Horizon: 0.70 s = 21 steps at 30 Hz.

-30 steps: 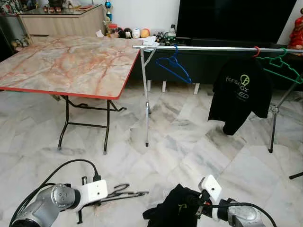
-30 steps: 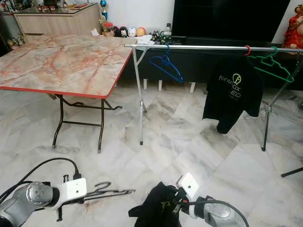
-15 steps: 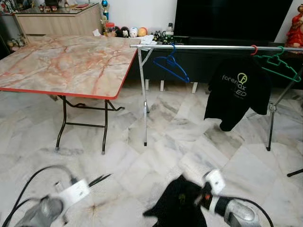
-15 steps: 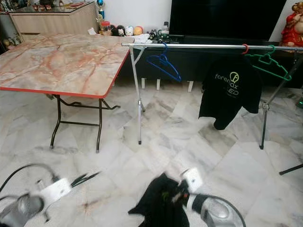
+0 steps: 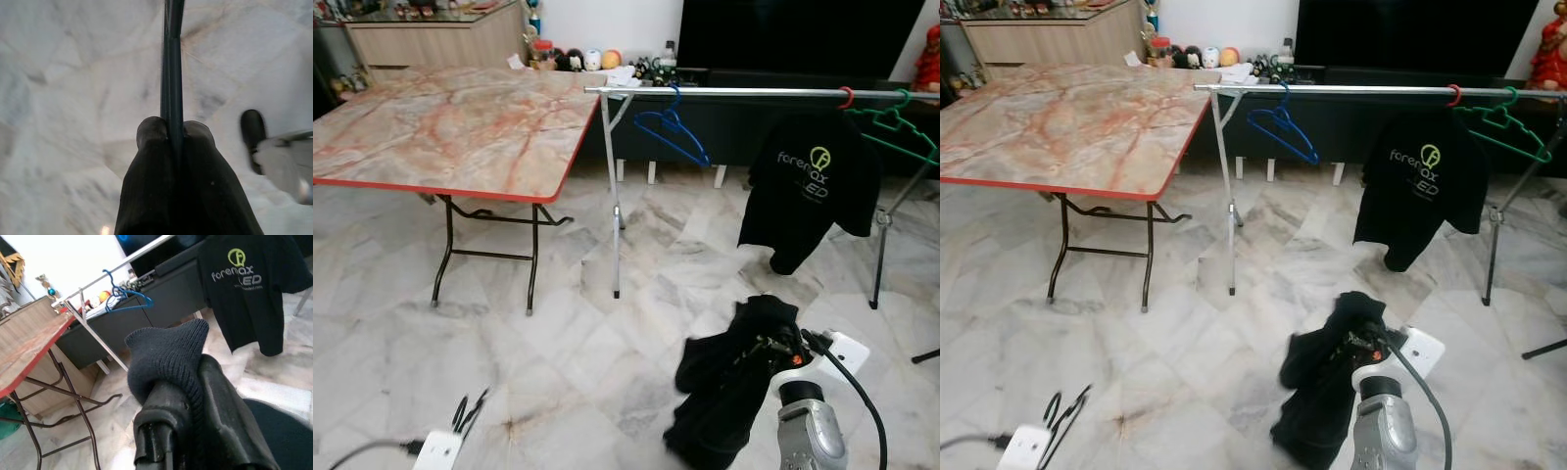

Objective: Hang hanger

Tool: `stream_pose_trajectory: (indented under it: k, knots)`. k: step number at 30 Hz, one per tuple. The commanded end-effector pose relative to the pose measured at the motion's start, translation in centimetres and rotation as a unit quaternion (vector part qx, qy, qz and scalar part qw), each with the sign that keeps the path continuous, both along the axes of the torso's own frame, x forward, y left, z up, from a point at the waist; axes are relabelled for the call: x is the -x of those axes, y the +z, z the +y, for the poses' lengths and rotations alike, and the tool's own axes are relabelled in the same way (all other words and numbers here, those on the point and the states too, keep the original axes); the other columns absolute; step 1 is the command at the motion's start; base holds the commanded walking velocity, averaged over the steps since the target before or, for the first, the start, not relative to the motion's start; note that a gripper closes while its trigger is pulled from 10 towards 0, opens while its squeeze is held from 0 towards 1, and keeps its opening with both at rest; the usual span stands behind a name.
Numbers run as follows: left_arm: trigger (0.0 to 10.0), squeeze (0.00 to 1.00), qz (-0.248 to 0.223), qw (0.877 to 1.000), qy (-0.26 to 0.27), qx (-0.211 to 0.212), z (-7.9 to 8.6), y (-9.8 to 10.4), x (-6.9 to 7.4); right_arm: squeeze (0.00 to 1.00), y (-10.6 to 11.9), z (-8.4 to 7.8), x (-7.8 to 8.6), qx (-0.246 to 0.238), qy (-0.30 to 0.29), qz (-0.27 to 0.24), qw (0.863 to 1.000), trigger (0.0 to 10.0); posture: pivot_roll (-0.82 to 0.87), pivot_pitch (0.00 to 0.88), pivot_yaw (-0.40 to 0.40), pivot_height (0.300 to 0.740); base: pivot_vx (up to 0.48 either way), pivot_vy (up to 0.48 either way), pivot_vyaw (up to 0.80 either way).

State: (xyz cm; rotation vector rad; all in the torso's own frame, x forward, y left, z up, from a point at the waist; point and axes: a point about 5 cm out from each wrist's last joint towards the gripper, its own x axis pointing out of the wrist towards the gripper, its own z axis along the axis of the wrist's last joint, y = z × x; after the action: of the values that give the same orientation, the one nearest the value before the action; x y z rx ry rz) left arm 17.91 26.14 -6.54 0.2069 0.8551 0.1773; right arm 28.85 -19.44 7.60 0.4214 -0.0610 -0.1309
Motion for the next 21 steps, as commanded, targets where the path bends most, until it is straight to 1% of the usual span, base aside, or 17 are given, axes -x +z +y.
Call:
stream_pose_trajectory:
  k: [1,4,8,9,10,11,12,13,14,15,19,21]
  knots:
    - [10.0,0.0,0.002,1.0,0.017,0.005,0.2,-0.3,0.8,0.0,1.1,0.5,-0.2,0.012,0.003,-0.018,1.0,10.0,0.01,0.041,0.055,0.74,0.0,0.0,0.0]
    - [10.0,0.0,0.016,0.999,0.044,0.024,-0.4,-1.1,2.0,0.0,1.2,-0.4,0.2,0.034,-0.045,-0.009,0.998,10.0,0.0,0.026,0.066,0.74,0.0,0.0,0.0]
    - [10.0,0.0,0.033,0.999,0.022,0.028,-1.2,-1.6,2.5,0.0,1.2,-0.8,0.6,0.041,-0.073,-0.002,0.996,10.0,-0.01,0.014,0.067,0.74,0.0,0.0,0.0]
    - [10.0,0.0,0.043,0.999,0.004,0.018,-1.5,-1.7,2.5,0.0,1.2,-0.5,0.8,0.056,-0.078,-0.001,0.995,10.0,-0.01,0.009,0.071,0.74,0.0,0.0,0.0]
    - [10.0,0.0,0.043,0.999,0.004,0.018,-1.5,-1.7,2.5,0.0,1.2,-0.5,0.8,0.056,-0.078,-0.001,0.995,10.0,-0.01,0.009,0.071,0.74,0.0,0.0,0.0]
    - [10.0,0.0,0.046,0.999,0.001,0.017,-1.5,-1.7,2.5,0.0,1.2,-0.1,0.8,0.06,-0.076,0.002,0.995,10.0,-0.01,0.0,0.078,0.74,0.0,0.0,0.0]
    - [10.0,0.0,0.046,0.999,0.007,0.02,-1.4,-1.7,2.5,0.0,1.2,0.0,0.9,0.06,-0.076,0.003,0.995,10.0,-0.02,0.0,0.078,0.74,0.0,0.255,0.0]
    - [10.0,0.0,0.049,0.999,0.012,0.018,-1.3,-1.6,2.4,0.0,1.3,0.4,0.9,0.08,-0.067,0.003,0.995,10.0,-0.02,0.0,0.077,0.74,0.0,0.48,0.0]
    - [10.0,0.0,0.049,0.999,0.012,0.018,-1.3,-1.6,2.4,0.0,1.3,0.4,0.9,0.08,-0.067,0.003,0.995,10.0,-0.02,0.0,0.077,0.74,0.0,0.48,0.0]
    - [10.0,0.0,0.051,0.999,0.009,0.017,-1.3,-1.6,2.3,0.0,1.3,0.7,0.8,0.093,-0.057,0.005,0.994,10.0,-0.01,0.0,0.073,0.74,0.0,0.48,0.0]
    - [10.0,0.0,0.052,0.999,-0.005,0.013,-1.4,-1.6,2.1,0.0,1.1,1.0,0.7,0.094,-0.05,0.011,0.994,10.0,0.0,0.0,0.058,0.74,0.0,0.478,0.0]
    - [10.0,0.0,0.051,0.999,-0.002,0.015,-1.5,-1.6,2.2,0.0,1.0,1.0,0.6,0.097,-0.049,0.015,0.994,10.0,0.01,0.0,0.05,0.74,0.0,0.474,0.0]
